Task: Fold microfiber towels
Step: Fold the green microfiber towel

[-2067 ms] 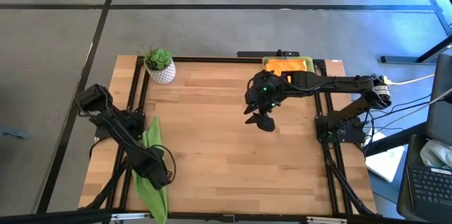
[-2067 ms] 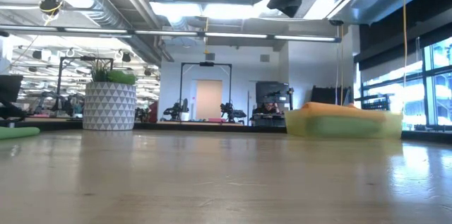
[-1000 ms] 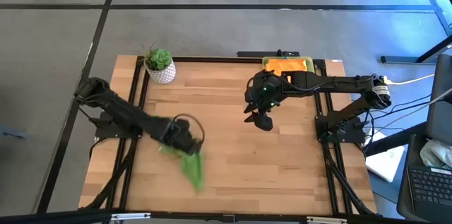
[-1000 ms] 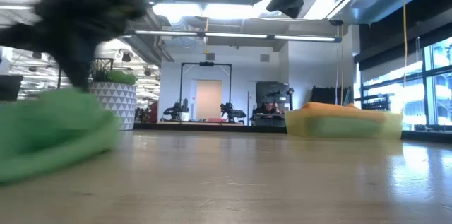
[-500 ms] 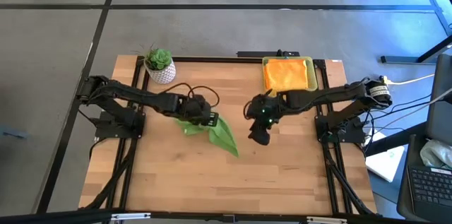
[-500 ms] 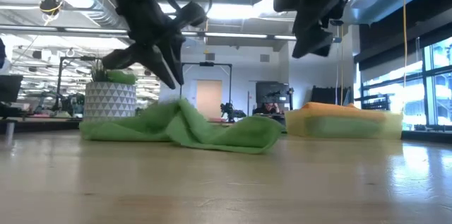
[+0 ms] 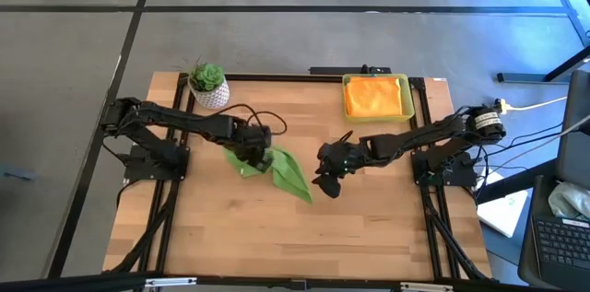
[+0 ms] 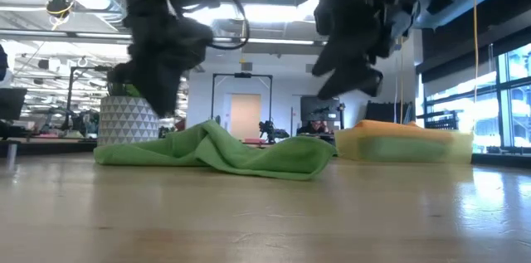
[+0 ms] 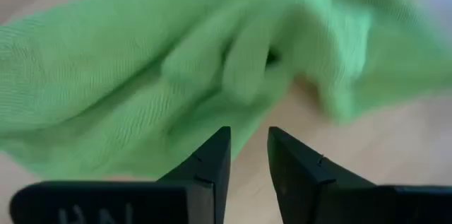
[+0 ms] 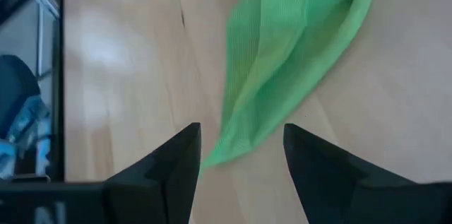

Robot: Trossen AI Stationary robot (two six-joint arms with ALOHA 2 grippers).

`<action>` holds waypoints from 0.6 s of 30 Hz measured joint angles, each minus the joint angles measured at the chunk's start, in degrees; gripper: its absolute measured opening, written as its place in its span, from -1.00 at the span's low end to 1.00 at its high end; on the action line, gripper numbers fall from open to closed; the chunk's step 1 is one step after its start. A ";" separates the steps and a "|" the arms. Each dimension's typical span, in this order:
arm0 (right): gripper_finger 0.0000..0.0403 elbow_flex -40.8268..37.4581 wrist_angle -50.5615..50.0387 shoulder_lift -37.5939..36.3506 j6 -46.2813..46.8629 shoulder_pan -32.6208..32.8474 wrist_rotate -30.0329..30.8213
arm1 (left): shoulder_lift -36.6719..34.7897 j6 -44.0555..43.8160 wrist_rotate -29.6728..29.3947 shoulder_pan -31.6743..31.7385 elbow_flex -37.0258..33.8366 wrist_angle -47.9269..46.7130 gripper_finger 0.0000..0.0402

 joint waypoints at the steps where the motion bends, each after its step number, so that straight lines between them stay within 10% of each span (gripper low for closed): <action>1: 0.01 0.08 -0.24 0.69 -0.01 0.32 0.01 | 0.00 2.51 0.65 -0.65 0.00 -1.36 -0.57; 18: 0.01 17.10 -5.76 21.37 4.42 2.42 -1.64 | -0.02 3.28 -6.90 -12.17 -7.90 0.67 -0.55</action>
